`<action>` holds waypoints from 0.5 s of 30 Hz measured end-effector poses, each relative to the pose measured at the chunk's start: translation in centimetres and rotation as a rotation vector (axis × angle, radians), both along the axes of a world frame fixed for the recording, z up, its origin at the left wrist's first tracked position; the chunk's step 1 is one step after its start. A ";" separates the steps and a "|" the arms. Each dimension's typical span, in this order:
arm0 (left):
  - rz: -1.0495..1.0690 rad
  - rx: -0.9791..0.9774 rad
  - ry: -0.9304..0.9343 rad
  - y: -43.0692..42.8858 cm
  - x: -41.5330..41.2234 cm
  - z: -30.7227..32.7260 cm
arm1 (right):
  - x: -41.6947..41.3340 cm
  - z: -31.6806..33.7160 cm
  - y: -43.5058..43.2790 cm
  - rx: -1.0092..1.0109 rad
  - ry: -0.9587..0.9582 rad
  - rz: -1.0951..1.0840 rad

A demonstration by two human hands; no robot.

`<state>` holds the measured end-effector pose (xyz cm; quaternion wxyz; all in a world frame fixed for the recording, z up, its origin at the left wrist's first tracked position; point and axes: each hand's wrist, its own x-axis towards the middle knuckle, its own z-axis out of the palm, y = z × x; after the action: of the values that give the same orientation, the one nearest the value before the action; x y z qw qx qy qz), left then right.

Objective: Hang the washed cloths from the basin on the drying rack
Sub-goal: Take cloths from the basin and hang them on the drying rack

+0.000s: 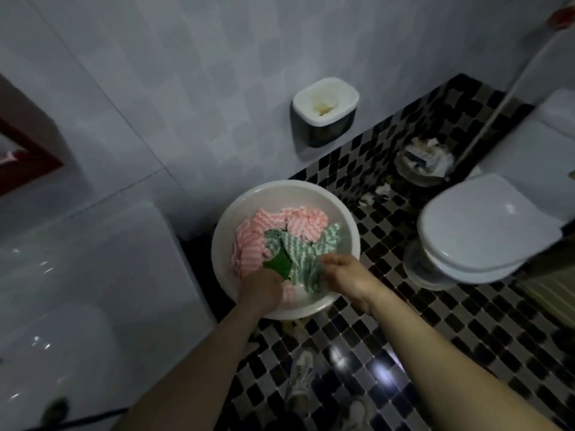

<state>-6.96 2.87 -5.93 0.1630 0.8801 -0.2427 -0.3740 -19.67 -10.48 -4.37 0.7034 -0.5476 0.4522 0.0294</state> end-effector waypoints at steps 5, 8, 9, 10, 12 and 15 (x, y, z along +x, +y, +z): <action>-0.263 0.234 -0.030 -0.6 1.7 -3.8 | 4.3 -3.9 -0.2 -0.078 0.127 0.129; -0.362 0.293 0.030 -1.0 2.7 -4.5 | 6.1 -6.4 -0.2 -0.032 0.219 0.096; -0.309 0.245 0.063 -1.1 2.7 -4.6 | 6.3 -7.2 -0.1 0.003 0.245 0.070; -0.252 0.208 0.113 -1.1 2.9 -5.0 | 6.4 -7.6 0.1 0.033 0.268 0.045; -0.137 0.090 0.139 -1.0 4.3 -6.3 | 7.1 -9.3 0.1 0.037 0.301 -0.027; 0.037 -0.139 0.237 -1.1 5.4 -6.5 | 7.3 -9.6 -0.6 0.065 0.248 -0.253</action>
<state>-1.52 1.76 -12.44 0.2581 0.8207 -0.2310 -0.4543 -12.32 -11.08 -13.99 0.6577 -0.4557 0.5994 0.0226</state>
